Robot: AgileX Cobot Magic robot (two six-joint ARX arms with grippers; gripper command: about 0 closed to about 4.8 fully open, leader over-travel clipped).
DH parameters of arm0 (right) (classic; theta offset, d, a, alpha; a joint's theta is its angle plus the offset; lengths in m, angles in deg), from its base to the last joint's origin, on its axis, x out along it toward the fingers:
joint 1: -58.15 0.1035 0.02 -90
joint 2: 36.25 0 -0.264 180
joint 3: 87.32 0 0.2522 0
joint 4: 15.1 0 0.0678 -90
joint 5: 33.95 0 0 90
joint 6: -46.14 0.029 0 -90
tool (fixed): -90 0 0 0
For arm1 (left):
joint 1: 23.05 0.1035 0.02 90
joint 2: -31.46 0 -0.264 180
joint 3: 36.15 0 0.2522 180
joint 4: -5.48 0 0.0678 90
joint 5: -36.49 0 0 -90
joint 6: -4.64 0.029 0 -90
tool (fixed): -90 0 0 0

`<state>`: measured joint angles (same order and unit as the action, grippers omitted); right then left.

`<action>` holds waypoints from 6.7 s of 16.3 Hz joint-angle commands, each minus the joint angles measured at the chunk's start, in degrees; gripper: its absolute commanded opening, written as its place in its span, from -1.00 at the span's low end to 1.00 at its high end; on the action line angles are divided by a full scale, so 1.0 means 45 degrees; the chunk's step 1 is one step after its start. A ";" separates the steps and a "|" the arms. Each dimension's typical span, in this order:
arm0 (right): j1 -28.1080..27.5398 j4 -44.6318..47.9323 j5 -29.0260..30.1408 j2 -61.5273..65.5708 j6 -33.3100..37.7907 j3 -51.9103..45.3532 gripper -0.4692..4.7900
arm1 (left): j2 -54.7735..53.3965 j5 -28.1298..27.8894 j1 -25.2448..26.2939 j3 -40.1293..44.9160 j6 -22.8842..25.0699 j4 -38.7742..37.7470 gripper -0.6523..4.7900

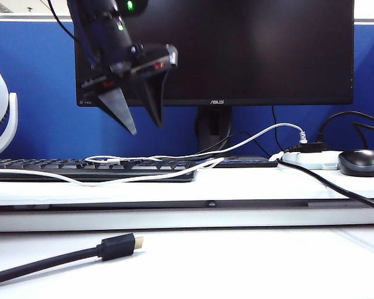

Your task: Pick up the Type-C charging cable and the charging base, insert one end of the Type-C charger into the corresponding slot on the base, and finally place the plugged-in charger back on the table.

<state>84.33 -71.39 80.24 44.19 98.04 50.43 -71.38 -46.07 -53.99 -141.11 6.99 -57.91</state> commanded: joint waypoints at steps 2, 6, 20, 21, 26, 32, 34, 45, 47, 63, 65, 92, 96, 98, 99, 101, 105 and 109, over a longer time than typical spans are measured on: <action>-0.0005 0.0359 0.0029 -0.0078 -0.0199 0.0063 -0.84 | 0.0651 -0.2807 0.0019 -0.0058 -0.0185 0.0155 -0.13; -0.0005 0.0364 -0.0005 -0.0078 -0.0214 0.0063 -0.84 | 0.0656 -0.3181 0.0024 -0.0024 0.3959 -0.0787 -0.12; -0.0005 0.0350 0.0039 -0.0078 -0.0214 0.0063 -0.84 | -0.0005 -0.0481 0.0617 0.0296 1.1895 -0.1569 -0.09; 0.0000 0.0350 0.0039 -0.0078 -0.0214 0.0063 -0.84 | -0.0083 -0.0476 0.0612 0.0359 1.2050 -0.1394 -0.09; -0.0005 0.0345 0.0301 -0.0083 -0.0214 0.0063 -0.84 | -0.0568 -0.0559 0.0617 0.0359 1.2454 -0.1010 -0.09; -0.0005 0.0228 0.0321 -0.0083 -0.0214 0.0063 -0.84 | -0.0850 -0.1107 0.0855 0.0355 1.2779 -0.1428 -0.09; -0.0005 0.0185 0.0321 -0.0083 -0.0214 0.0063 -0.84 | -0.0850 -0.1107 0.1117 0.0355 1.2769 -0.1336 -0.09; -0.0005 0.0170 0.0272 -0.0063 -0.0257 0.0063 -0.84 | -0.0816 -0.0452 0.1093 0.0296 1.2973 -0.0772 -0.12; -0.0005 0.0170 0.0272 -0.0024 -0.0257 0.0063 -0.84 | -0.0821 -0.0408 0.1093 0.0301 1.3012 -0.0772 -0.12; -0.0005 0.0170 0.0311 -0.0005 -0.0262 0.0063 -0.84 | -0.0029 0.0010 0.1093 0.0112 1.2143 -0.0860 -0.52; -0.0005 0.0170 0.0272 -0.0005 -0.0262 0.0063 -0.84 | 0.0534 -0.0306 0.1404 -0.0107 1.1278 -0.0087 -0.39; -0.0005 0.0024 0.0277 0.0092 -0.0597 0.0044 -0.84 | 0.0024 0.2356 0.2016 0.0612 1.4197 -0.1501 0.29; -0.0005 0.0005 0.0282 0.0097 -0.0602 0.0044 -0.84 | -0.0398 0.2021 0.2040 0.0617 1.4474 -0.1248 0.23; -0.0005 -0.0078 0.0277 0.0102 -0.0627 0.0044 -0.84 | -0.0481 0.2016 0.2045 0.0617 1.4474 -0.1044 0.21; -0.0005 -0.0155 0.0277 0.0102 -0.0646 0.0044 -0.84 | -0.0544 0.2016 0.2045 0.0617 1.4474 -0.0996 0.21; -0.0005 -0.0209 0.0272 0.0102 -0.0646 0.0044 -0.84 | -0.0583 0.1948 0.2045 0.0622 1.4474 -0.1005 0.21; -0.0005 -0.0209 0.0272 0.0102 -0.0646 0.0044 -0.84 | -0.0646 0.1583 0.2059 0.0622 1.4479 -0.1107 0.17; -0.0005 -0.0219 0.0277 0.0102 -0.0651 0.0044 -0.84 | -0.0942 0.1579 0.2059 0.0622 1.4474 -0.1151 0.12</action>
<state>84.33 -73.79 81.35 44.93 95.54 50.41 -75.43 -38.97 -44.68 -138.31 71.97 -62.93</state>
